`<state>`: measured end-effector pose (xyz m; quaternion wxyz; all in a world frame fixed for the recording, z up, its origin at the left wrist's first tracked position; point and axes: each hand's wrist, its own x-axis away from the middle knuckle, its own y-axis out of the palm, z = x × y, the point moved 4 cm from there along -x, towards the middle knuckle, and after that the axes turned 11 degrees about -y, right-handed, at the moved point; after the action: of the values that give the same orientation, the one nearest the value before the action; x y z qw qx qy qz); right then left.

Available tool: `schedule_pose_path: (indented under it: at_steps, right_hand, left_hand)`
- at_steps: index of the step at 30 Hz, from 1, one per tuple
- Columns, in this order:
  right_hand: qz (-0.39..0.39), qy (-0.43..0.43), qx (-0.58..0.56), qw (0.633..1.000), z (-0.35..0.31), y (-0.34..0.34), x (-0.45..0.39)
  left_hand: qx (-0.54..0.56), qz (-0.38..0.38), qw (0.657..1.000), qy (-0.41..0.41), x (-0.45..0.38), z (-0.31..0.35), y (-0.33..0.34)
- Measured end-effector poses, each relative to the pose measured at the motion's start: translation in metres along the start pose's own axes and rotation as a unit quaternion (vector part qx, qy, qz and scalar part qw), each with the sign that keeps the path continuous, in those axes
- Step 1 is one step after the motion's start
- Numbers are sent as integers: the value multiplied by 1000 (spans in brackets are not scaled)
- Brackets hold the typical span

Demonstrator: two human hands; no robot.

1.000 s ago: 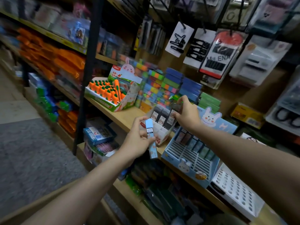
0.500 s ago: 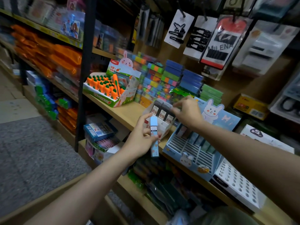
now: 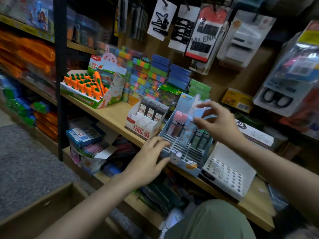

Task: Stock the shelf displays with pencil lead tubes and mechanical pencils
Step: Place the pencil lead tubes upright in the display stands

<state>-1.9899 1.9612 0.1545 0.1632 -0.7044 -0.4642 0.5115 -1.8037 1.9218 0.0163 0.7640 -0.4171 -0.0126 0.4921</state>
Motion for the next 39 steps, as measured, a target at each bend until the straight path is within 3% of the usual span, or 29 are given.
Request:
schedule_pose_path:
  at_steps: [3,8,13,17,28,39]
  right_hand:
    - [30,-26,96,995,16,-19,-6]
    - [10,-76,154,985,30,-2,-5]
    - [22,-55,135,989,40,12,-6]
    - [29,-49,138,989,45,18,-8]
    - [7,-51,204,978,45,20,-13]
    - [12,-89,328,941,46,25,-6]
  left_hand:
    - [-141,-21,990,19,5,-8,14]
    - [-221,-16,975,32,8,-19,24]
    - [-235,14,971,40,9,-20,19]
    - [-205,-8,978,29,10,-26,19]
    - [-168,7,985,26,10,-25,21]
    - [-150,-9,989,12,10,-26,18]
